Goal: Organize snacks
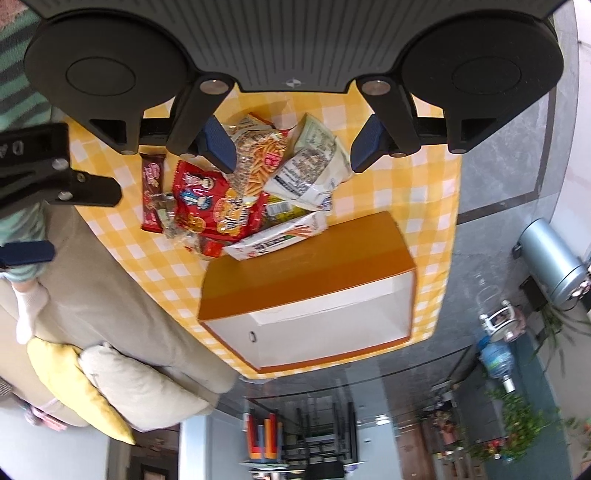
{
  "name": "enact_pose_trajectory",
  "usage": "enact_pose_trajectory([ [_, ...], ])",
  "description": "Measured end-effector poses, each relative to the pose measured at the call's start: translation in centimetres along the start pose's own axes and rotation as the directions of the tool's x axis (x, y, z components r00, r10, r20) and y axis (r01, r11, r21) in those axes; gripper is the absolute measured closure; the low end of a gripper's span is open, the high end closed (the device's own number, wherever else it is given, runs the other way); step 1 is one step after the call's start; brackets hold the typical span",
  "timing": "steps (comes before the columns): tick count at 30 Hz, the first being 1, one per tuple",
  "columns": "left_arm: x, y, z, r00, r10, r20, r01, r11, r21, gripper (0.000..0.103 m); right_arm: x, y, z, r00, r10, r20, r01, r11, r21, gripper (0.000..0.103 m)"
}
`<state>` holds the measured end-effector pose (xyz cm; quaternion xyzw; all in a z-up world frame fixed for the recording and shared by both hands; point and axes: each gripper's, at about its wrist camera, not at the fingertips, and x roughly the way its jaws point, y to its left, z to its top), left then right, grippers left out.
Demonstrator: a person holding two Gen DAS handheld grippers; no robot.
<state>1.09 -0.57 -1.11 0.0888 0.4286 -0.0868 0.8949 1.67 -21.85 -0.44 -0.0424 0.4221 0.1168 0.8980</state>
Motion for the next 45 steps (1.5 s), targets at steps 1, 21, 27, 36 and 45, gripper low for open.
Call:
enact_pose_trajectory([
  [1,0.1,0.0,0.1,1.0,-0.008,-0.001,0.008,1.0,0.005,0.021,0.2,-0.1,0.0,1.0,0.003,0.001,-0.003,1.0,0.002,0.007],
  [21,9.3,-2.3,0.6,0.977,-0.084,-0.195,0.11,0.985,0.129,0.027,10.1,-1.6,-1.0,0.991,0.106,-0.077,-0.11,0.993,-0.047,0.046],
  [27,10.8,-3.0,0.2,0.971,-0.066,-0.23,0.105,0.982,0.16,0.032,12.3,-2.0,-1.3,0.984,0.115,-0.135,-0.123,0.991,-0.052,0.045],
  [36,12.0,-4.6,0.1,0.97,-0.042,-0.241,0.095,0.973,0.21,0.039,13.2,-0.9,-2.0,0.994,0.097,-0.059,-0.109,0.962,-0.249,0.044],
  [45,12.7,-4.5,0.5,0.968,-0.036,-0.249,0.086,0.978,0.193,0.06,14.3,-2.0,-2.5,0.99,0.136,-0.049,-0.143,0.966,-0.217,0.043],
])
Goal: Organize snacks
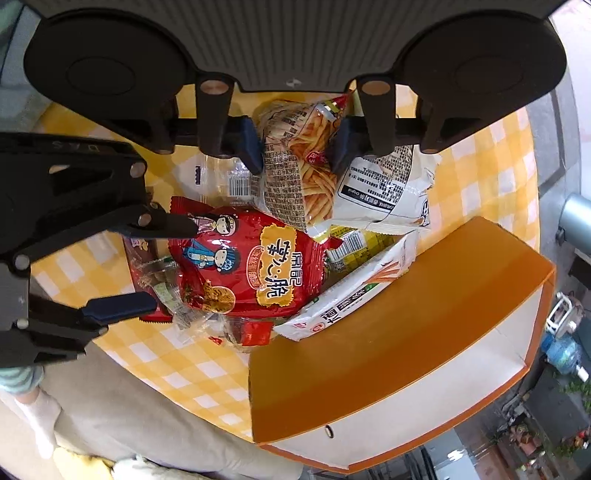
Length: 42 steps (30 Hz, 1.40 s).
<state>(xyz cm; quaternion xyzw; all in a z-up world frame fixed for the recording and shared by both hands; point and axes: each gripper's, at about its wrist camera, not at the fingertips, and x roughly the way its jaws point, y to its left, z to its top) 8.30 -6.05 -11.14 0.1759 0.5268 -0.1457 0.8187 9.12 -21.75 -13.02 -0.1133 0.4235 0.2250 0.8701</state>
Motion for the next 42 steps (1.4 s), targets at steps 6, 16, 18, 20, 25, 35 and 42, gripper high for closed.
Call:
enact_pose_trajectory([
  [6,-1.2,2.0,-0.3,0.999,-0.03,0.016,0.032,0.994,-0.103,0.068,0.1,0.9,0.0,0.999,0.019,0.037,-0.017,0.999,-0.045,0.032],
  [16,-4.6,5.9,0.1,0.993,-0.039,0.11,0.066,0.966,-0.251,0.068,1.4,2.7,0.2,1.0,0.004,0.022,0.0,0.983,-0.185,0.024],
  [18,-4.7,6.3,0.3,0.993,-0.032,0.118,0.062,0.963,-0.262,0.068,1.9,3.1,0.2,1.0,-0.005,0.014,0.007,0.978,-0.209,0.02],
  [20,-4.6,6.5,0.4,0.993,-0.025,0.116,0.055,0.963,-0.266,0.068,2.4,3.4,0.2,1.0,-0.018,0.013,0.021,0.972,-0.233,0.019],
  [25,-4.2,6.7,-0.2,0.994,-0.025,0.111,0.055,0.96,-0.274,0.068,3.7,3.6,0.0,0.998,-0.062,-0.002,0.059,0.958,-0.281,0.019],
  [35,-4.1,7.0,-0.7,0.994,-0.037,0.103,0.066,0.953,-0.296,0.068,3.7,3.6,0.1,0.997,-0.081,0.005,0.08,0.96,-0.268,0.04],
  [42,-4.4,7.1,-1.1,0.993,-0.04,0.109,0.072,0.947,-0.313,0.068,1.9,3.9,-0.1,0.996,-0.084,0.025,0.088,0.966,-0.245,0.054],
])
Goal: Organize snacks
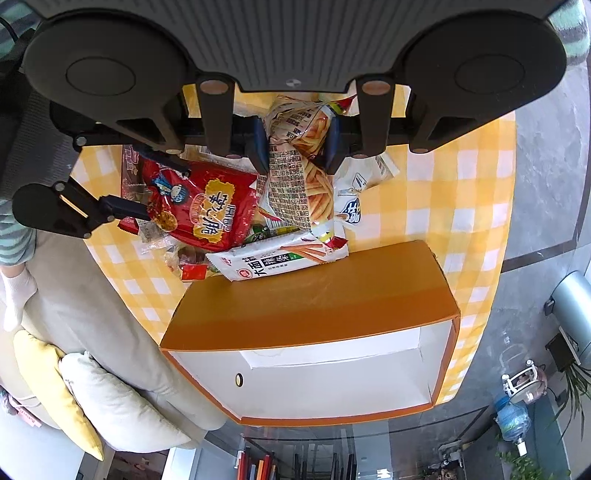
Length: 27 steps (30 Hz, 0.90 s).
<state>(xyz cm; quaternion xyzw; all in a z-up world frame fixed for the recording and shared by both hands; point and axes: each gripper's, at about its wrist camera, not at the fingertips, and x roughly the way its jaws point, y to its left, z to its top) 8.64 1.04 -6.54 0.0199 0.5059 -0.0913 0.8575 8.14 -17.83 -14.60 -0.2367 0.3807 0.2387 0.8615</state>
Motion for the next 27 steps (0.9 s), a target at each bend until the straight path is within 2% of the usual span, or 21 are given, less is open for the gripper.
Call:
enact_pose_trajectory([
  [9,-0.5,-0.1,-0.4,1.0,-0.014,0.014,0.014,1.0,-0.017,0.068,-1.5,-1.9,0.1,0.999,0.037,0.01,-0.038,0.987,0.154,0.063],
  [13,-0.6,-0.2,-0.7,1.0,-0.024,0.017,0.024,1.0,-0.017,0.068,-2.3,-1.8,0.1,0.999,0.04,0.006,-0.04,0.982,0.185,0.061],
  [15,-0.5,-0.4,-0.8,0.999,-0.03,0.014,0.03,0.999,-0.01,0.068,-2.2,-1.5,-0.2,0.999,0.029,-0.017,-0.025,0.983,0.18,0.048],
  [16,-0.5,-0.5,-0.9,0.999,-0.031,0.013,0.031,0.999,-0.007,0.068,-2.2,-1.3,-0.4,1.0,0.018,-0.02,-0.015,0.986,0.168,0.045],
  [18,-0.3,-0.6,-0.9,1.0,-0.027,0.013,0.027,1.0,0.0,0.068,-2.2,-0.6,-0.6,1.0,0.004,-0.012,-0.003,0.995,0.104,0.024],
  [20,-0.3,-0.6,-1.0,1.0,-0.022,0.017,0.022,1.0,0.005,0.068,-2.3,0.2,-0.5,1.0,-0.007,0.012,0.007,1.0,0.025,0.016],
  [24,-0.5,-0.5,-0.8,0.999,-0.019,0.029,0.019,1.0,0.0,0.068,-0.9,1.0,0.2,1.0,-0.016,0.015,0.017,0.997,-0.081,0.016],
  [27,-0.4,-0.5,-0.9,1.0,-0.016,0.025,0.016,1.0,0.0,0.068,0.2,0.9,0.9,1.0,0.006,0.002,-0.006,0.997,-0.083,0.017],
])
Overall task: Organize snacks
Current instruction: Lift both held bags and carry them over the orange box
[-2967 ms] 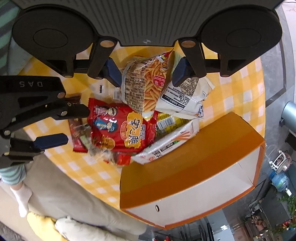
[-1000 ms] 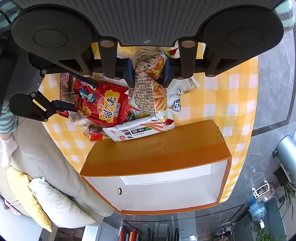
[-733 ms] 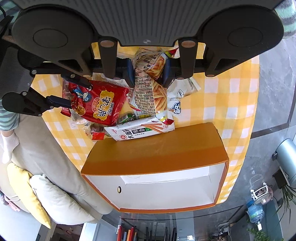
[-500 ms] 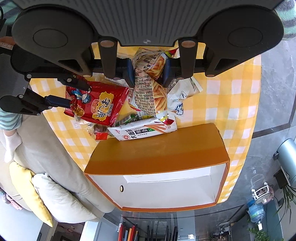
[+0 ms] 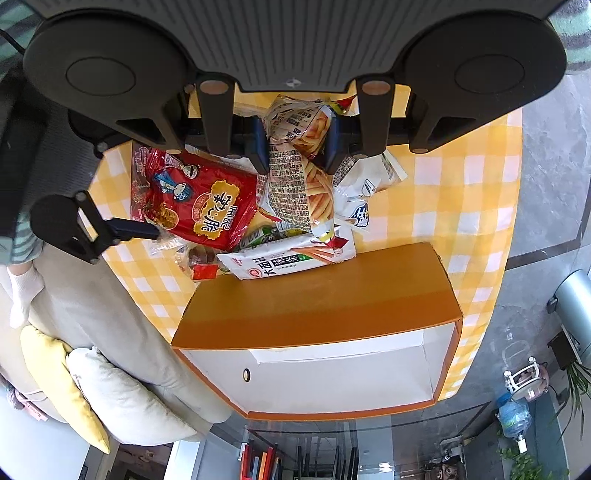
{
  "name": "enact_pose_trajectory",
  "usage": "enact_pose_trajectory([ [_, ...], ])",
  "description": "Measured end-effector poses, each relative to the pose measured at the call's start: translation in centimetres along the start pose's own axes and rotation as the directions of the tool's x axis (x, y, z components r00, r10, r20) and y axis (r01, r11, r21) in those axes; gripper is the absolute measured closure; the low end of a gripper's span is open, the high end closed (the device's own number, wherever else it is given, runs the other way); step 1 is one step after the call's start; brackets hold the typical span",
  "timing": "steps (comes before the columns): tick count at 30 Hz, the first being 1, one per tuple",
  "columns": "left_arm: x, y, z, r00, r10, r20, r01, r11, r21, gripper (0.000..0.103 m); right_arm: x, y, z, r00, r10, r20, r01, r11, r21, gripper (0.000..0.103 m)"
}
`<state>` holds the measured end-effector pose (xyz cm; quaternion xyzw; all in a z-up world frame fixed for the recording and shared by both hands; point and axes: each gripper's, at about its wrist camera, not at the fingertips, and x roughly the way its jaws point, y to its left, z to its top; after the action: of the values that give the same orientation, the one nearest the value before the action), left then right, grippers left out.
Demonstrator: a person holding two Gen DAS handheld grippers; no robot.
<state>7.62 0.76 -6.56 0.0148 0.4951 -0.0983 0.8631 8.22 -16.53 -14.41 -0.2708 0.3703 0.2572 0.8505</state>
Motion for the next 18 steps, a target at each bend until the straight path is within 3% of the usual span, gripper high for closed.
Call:
enact_pose_trajectory([
  [7,0.4,-0.1,0.0,1.0,0.012,-0.019,-0.012,1.0,0.0,0.068,1.6,0.5,0.1,0.999,0.023,-0.028,-0.023,1.0,0.003,0.022],
  [9,0.4,-0.1,0.0,1.0,0.018,-0.021,-0.018,1.0,0.001,0.068,1.5,0.6,-0.1,1.0,0.015,-0.021,-0.015,1.0,0.007,0.033],
  [13,0.2,-0.4,0.2,1.0,0.026,-0.018,-0.026,1.0,0.01,0.068,1.0,0.2,-0.2,1.0,0.02,-0.011,-0.02,1.0,0.018,0.044],
  [18,-0.4,-0.4,0.2,0.999,0.039,-0.003,-0.039,0.999,0.008,0.068,-0.1,-0.3,-0.4,1.0,0.024,0.002,-0.024,0.997,0.069,0.045],
])
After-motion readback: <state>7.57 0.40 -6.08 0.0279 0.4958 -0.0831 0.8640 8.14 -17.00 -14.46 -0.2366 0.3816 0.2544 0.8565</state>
